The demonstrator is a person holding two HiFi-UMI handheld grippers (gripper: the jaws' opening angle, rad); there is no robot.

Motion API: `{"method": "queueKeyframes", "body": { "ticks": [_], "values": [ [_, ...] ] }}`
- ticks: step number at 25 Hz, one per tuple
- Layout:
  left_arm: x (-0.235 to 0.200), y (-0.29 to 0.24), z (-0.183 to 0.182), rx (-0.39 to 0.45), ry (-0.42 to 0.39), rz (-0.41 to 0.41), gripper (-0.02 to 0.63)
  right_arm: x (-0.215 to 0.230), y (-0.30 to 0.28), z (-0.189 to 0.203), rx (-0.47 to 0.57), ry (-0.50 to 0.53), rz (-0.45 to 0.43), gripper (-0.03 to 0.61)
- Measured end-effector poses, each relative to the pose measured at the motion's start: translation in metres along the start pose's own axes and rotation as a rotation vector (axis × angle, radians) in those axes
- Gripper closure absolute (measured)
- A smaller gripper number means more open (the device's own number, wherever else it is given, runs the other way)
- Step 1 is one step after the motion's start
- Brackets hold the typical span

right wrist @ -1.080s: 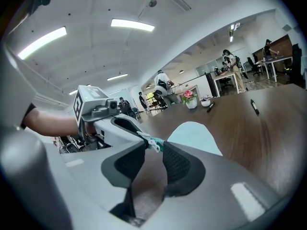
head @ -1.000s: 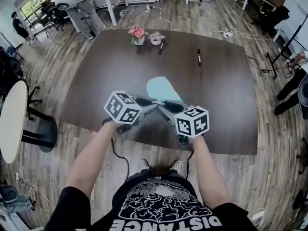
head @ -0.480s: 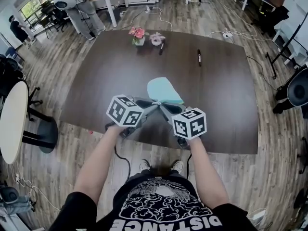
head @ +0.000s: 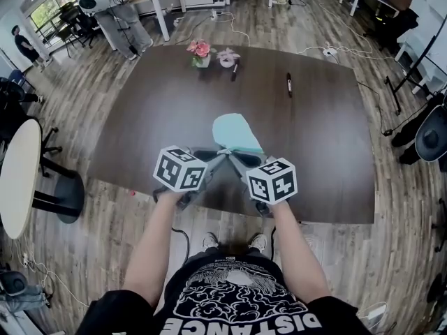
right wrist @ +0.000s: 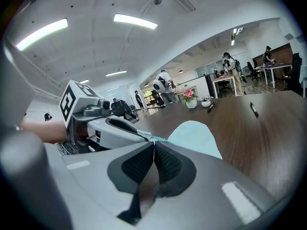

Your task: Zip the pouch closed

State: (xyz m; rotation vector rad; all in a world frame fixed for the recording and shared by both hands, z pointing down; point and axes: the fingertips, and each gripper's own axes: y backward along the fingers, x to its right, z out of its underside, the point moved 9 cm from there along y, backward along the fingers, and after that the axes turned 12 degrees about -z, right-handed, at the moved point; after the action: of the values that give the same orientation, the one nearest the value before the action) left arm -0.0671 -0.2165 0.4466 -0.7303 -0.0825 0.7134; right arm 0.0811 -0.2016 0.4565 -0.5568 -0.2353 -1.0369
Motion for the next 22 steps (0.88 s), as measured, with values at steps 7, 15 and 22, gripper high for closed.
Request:
{"method": "queueKeyframes", "body": {
  "ticks": [7,15,22],
  "values": [
    [-0.0001,0.0022,0.0008,0.006,0.004,-0.015,0.595,-0.0002,-0.0005,-0.0009,-0.005,0.001,0.0,0.571],
    [-0.0022,0.0027,0.0014,-0.003,0.009,-0.019,0.594,0.0004,-0.0031,-0.0016,-0.019,0.008,-0.002,0.571],
    [-0.004,0.0027,0.003,-0.012,0.002,-0.023,0.595,0.0009,-0.0065,-0.0012,-0.034,0.012,-0.005,0.571]
  ]
}}
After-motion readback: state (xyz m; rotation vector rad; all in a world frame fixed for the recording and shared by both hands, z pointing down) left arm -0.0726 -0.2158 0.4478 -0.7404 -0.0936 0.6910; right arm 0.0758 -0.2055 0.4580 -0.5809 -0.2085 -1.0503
